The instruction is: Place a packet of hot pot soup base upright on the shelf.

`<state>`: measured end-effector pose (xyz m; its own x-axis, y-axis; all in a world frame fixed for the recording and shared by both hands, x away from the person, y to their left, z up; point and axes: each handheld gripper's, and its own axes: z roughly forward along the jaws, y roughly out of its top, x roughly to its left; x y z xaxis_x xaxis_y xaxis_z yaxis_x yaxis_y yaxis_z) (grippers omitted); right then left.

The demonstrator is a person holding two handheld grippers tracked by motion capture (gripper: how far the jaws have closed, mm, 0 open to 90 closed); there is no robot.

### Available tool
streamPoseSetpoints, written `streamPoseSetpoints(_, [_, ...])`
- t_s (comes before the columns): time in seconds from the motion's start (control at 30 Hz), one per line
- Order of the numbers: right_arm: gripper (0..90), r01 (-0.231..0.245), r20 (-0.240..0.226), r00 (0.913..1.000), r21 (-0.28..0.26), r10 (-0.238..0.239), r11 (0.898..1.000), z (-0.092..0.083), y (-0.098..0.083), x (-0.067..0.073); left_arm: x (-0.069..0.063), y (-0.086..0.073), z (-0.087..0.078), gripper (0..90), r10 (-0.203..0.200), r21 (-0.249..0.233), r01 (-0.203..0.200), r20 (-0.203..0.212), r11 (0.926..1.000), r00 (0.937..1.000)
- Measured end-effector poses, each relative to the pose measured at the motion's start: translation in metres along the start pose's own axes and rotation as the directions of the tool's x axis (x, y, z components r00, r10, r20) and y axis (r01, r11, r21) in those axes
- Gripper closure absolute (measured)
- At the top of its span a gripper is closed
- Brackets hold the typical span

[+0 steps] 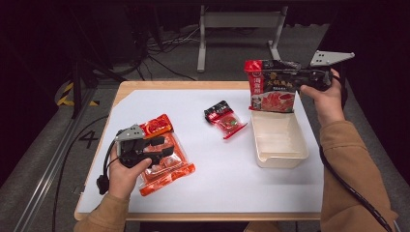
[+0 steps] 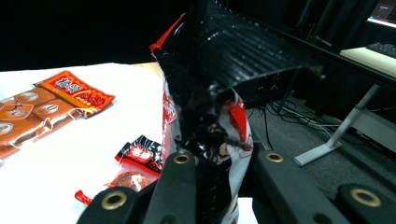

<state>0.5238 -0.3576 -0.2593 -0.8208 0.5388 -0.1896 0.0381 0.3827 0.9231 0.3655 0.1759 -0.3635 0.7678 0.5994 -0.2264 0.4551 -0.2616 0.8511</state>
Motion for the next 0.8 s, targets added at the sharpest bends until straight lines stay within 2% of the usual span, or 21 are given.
streamPoseSetpoints(0.3, [82.7, -0.012, -0.016, 0.9998, -0.001, 0.012, 1.0, 0.004, -0.014, -0.001, 0.001, -0.001, 0.001, 43.1, -0.002, 0.006, 0.002, 0.008, 1.0, 1.0])
streamPoseSetpoints(0.5, [82.4, -0.02, -0.011, 0.9997, 0.009, 0.021, 1.0, 0.005, -0.022, -0.002, 0.001, -0.001, 0.002, 43.0, -0.006, 0.005, 0.006, 0.007, 1.0, 1.0])
streamPoseSetpoints(0.8, [81.6, -0.06, 0.003, 0.9982, 0.01, 0.06, 0.998, 0.005, -0.035, -0.004, 0.001, -0.001, 0.004, 42.9, -0.014, 0.008, 0.014, 0.012, 0.9999, 0.9998])
